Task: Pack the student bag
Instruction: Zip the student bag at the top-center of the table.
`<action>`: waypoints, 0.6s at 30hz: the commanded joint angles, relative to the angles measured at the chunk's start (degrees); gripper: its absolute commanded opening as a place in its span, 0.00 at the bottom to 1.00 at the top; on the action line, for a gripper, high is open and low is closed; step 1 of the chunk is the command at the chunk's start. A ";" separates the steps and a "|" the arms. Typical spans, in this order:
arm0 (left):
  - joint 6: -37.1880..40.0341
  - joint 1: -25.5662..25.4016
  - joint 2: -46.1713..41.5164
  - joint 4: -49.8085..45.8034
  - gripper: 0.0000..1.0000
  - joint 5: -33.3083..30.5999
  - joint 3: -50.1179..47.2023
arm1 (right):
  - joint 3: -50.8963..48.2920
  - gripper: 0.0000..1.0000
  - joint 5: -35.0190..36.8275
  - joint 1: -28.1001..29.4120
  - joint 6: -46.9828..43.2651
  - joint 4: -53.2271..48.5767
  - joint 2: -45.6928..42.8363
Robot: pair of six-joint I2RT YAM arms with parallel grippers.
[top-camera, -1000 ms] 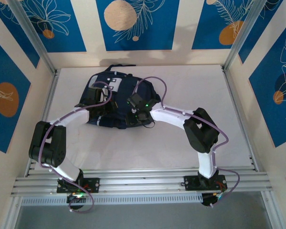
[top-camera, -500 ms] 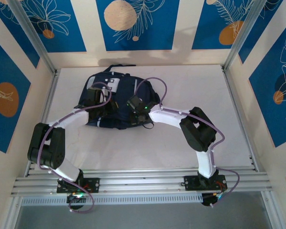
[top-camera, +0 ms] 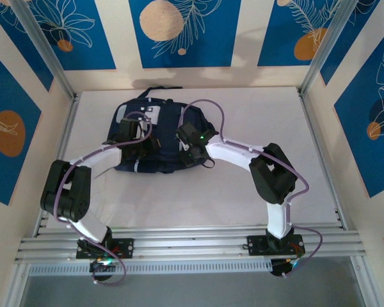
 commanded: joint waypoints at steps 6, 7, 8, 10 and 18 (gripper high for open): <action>3.78 0.30 4.16 -2.67 0.00 -1.82 5.80 | -1.46 0.00 -10.32 3.79 -7.18 -11.31 1.86; 4.09 0.30 4.78 -2.73 0.00 -1.87 6.53 | -1.53 0.00 -12.87 4.06 -6.39 -10.47 1.58; 4.49 0.28 5.58 -2.64 0.00 -1.84 7.46 | -1.55 0.00 -15.79 4.37 -5.20 -9.09 1.00; 4.88 0.30 7.41 -2.94 0.00 -1.48 9.55 | -1.62 0.00 -20.33 4.78 -3.01 -5.98 0.31; 6.71 0.39 9.19 -7.85 0.21 -1.64 15.81 | 3.44 0.00 -32.48 4.75 7.23 4.22 2.95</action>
